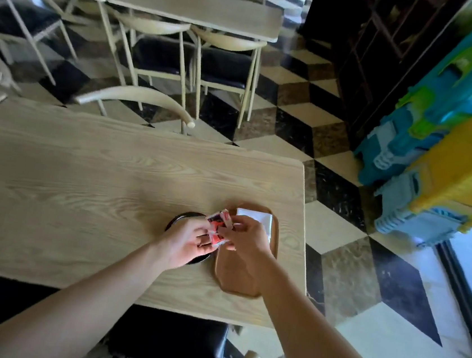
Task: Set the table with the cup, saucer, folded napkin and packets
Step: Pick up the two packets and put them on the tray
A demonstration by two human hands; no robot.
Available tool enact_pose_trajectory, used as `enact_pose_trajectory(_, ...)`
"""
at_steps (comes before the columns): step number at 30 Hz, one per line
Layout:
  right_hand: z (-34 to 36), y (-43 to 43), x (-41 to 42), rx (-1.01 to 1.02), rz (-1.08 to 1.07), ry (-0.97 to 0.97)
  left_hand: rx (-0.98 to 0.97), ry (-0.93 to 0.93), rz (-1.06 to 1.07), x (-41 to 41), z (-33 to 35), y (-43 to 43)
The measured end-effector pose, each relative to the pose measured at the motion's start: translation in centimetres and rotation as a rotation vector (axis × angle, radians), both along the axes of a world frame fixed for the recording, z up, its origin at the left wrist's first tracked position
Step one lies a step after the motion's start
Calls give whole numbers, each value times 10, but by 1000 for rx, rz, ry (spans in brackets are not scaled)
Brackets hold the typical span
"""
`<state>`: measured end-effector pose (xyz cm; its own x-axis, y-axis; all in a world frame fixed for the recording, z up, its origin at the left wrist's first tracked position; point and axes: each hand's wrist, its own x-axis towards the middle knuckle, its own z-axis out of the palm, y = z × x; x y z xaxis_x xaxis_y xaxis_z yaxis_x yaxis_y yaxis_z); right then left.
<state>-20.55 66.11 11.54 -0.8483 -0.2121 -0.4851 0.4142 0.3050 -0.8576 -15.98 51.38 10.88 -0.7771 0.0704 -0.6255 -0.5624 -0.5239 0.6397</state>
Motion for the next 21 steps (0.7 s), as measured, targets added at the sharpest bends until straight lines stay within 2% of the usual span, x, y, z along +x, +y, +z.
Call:
enact_pose_trajectory(4, -8, 38, 18, 0, -11, -63, -112, 40, -72, 12, -11, 33)
enact_pose_trajectory(9, -18, 73, 34, -92, -89, -156, -179, -3, -125, 21, -20, 61)
enact_pose_trajectory(13, -21, 87, 39, -43, -39, -133, -290, -17, -156, 23, -16, 70)
enact_pose_trajectory(18, -17, 92, 37, -88, -24, -115, -327, -20, -175, 18, -11, 70)
enact_pose_trajectory(21, -17, 93, 36, -146, -87, -143, -299, -27, -176, 15, -11, 66)
